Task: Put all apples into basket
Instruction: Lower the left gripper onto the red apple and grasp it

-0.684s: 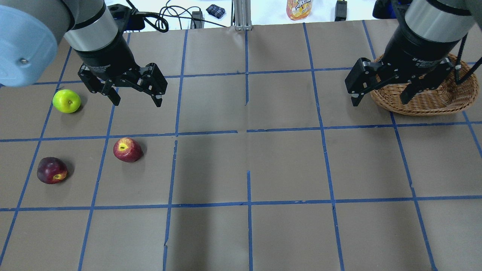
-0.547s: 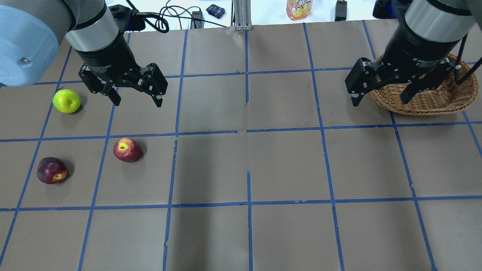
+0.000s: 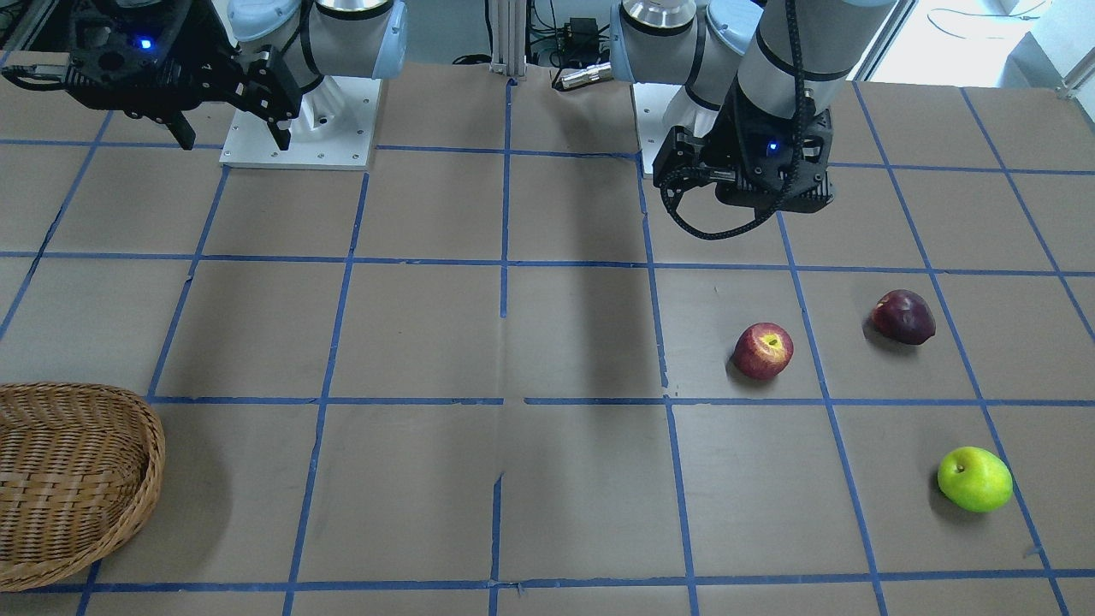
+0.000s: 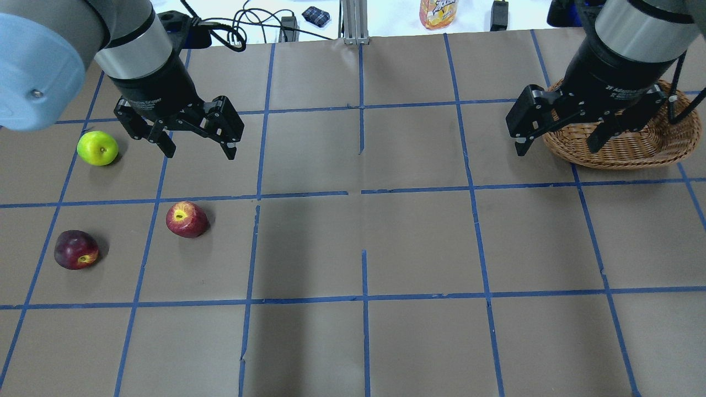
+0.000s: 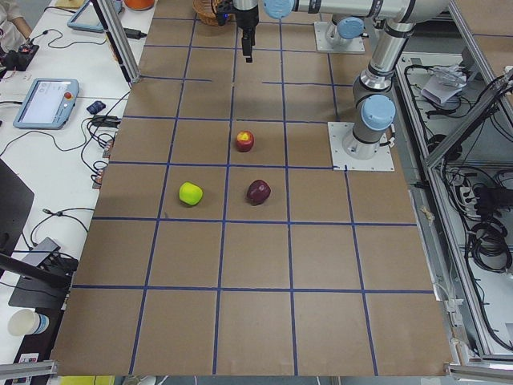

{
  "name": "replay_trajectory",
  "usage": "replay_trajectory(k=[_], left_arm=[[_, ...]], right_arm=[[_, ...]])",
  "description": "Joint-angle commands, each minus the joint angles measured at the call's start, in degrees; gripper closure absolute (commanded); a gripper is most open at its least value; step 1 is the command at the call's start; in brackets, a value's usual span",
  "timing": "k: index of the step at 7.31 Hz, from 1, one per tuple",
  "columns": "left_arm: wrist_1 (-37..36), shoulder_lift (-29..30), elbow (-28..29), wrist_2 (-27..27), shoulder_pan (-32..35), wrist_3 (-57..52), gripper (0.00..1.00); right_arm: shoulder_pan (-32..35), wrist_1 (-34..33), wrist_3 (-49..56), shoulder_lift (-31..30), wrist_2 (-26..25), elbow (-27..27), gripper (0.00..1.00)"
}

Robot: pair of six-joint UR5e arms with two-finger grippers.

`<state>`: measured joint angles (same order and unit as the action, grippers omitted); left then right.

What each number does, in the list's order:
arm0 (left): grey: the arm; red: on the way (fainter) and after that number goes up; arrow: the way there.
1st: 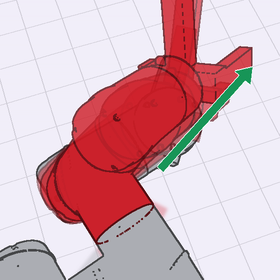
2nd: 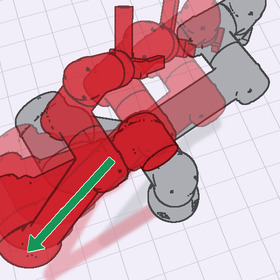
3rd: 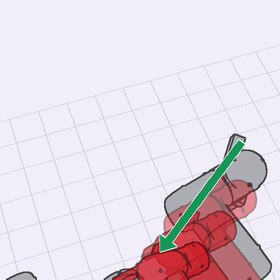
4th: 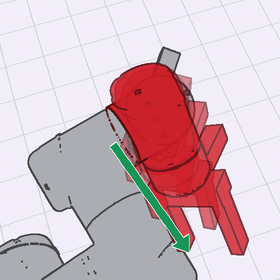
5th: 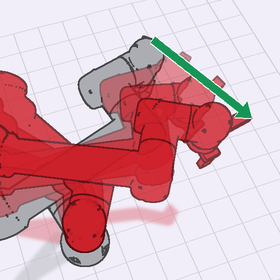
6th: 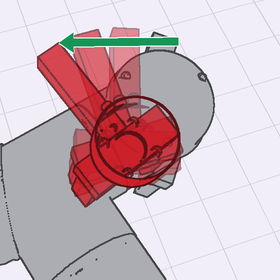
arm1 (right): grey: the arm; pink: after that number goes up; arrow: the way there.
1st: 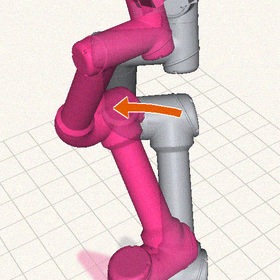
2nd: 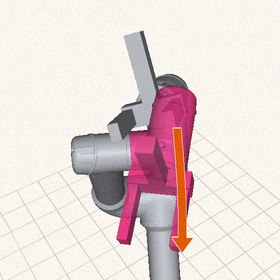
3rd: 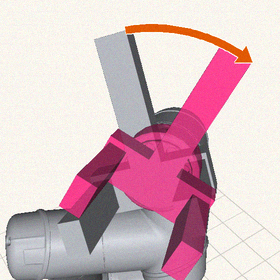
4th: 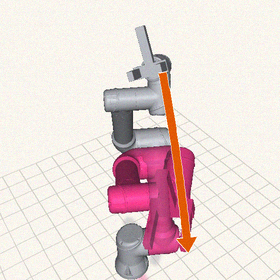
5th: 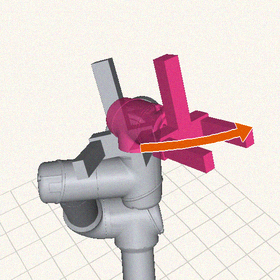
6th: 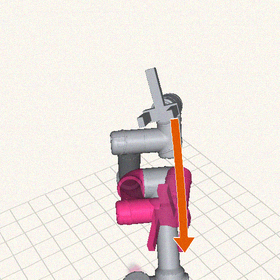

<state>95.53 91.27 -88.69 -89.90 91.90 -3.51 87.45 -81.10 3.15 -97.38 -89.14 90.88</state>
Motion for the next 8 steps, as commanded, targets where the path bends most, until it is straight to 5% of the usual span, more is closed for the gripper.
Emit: replay_trajectory(k=[1, 5, 8], left_arm=[[-1.04, 2.23, -1.30, -0.36, -3.02, -8.64, 0.00], [-26.63, 8.91, -18.41, -0.45, -14.79, -22.29, 0.00], [-30.75, 13.22, -21.78, -0.01, -17.89, -22.07, 0.00]], right_arm=[[0.00, 0.06, 0.01, 0.00, -0.07, 0.00, 0.00], [0.00, 0.15, 0.01, 0.00, -0.07, 0.27, 0.00], [0.00, 0.15, 0.28, -0.09, -0.07, 0.27, 0.00]])
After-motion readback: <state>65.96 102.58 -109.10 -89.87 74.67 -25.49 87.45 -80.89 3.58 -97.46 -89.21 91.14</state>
